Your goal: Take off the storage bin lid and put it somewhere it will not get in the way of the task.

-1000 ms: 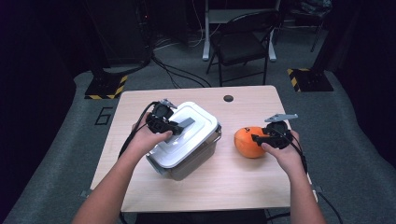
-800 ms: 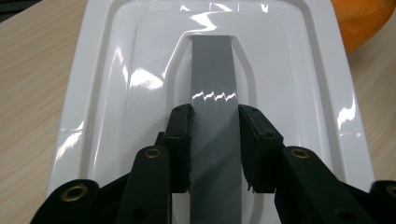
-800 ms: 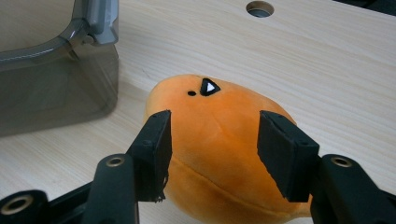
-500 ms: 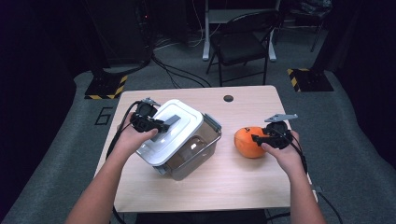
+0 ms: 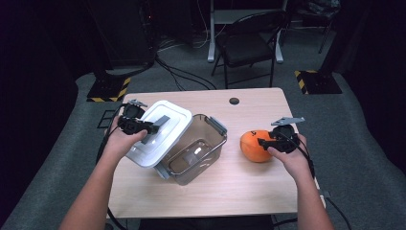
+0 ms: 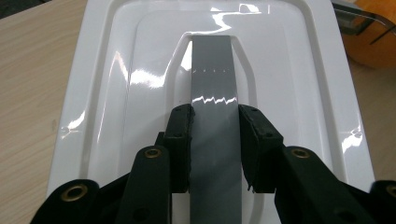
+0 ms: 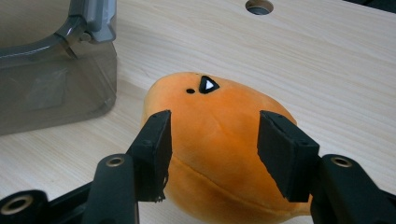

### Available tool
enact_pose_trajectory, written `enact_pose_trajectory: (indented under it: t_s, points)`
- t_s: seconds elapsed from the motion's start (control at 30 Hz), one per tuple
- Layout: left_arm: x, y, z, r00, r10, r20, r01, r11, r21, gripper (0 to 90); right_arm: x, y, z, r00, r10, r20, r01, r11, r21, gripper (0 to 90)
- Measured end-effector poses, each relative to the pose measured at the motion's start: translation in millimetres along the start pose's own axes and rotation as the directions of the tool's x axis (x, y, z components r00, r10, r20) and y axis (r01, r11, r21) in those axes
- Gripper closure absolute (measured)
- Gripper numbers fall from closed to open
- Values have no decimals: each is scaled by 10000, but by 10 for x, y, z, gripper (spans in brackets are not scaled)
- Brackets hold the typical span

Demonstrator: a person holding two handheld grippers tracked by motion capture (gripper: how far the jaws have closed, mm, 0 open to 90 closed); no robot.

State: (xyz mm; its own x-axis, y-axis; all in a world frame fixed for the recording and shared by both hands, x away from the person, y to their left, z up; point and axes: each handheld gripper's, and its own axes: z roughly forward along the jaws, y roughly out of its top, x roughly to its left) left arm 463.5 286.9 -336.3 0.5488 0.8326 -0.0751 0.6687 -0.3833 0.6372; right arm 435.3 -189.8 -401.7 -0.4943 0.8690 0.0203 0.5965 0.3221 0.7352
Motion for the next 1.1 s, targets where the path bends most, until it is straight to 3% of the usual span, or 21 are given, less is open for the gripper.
enact_pose_trajectory:
  t_s: [0.27, 0.4, 0.57, 0.87, 1.1]
  points:
    - [222, -109, -126, 9971, -667, -374, 659, 9976, -218, 665, -1, -6, 4, 10000, -3, 16, 3, 10000, 22, 447]
    - [335, -186, -176, 9939, -945, -571, 930, 9953, -283, 665, 4, -6, 6, 9999, 164, 26, -164, 9999, 24, 447]
    - [487, -291, -241, 9869, -1354, -882, 1323, 9904, -399, 665, -1, -9, 12, 10000, 32, 27, -32, 10000, 31, 447]
    - [629, -393, -248, 9796, -1686, -1094, 1654, 9855, -375, 665, 4, -9, 15, 9999, 123, 51, -123, 9999, 20, 447]
    - [712, -492, -152, 9716, -2002, -1262, 1977, 9797, -322, 665, 2, -11, 17, 9999, 148, 46, -148, 9999, 30, 447]
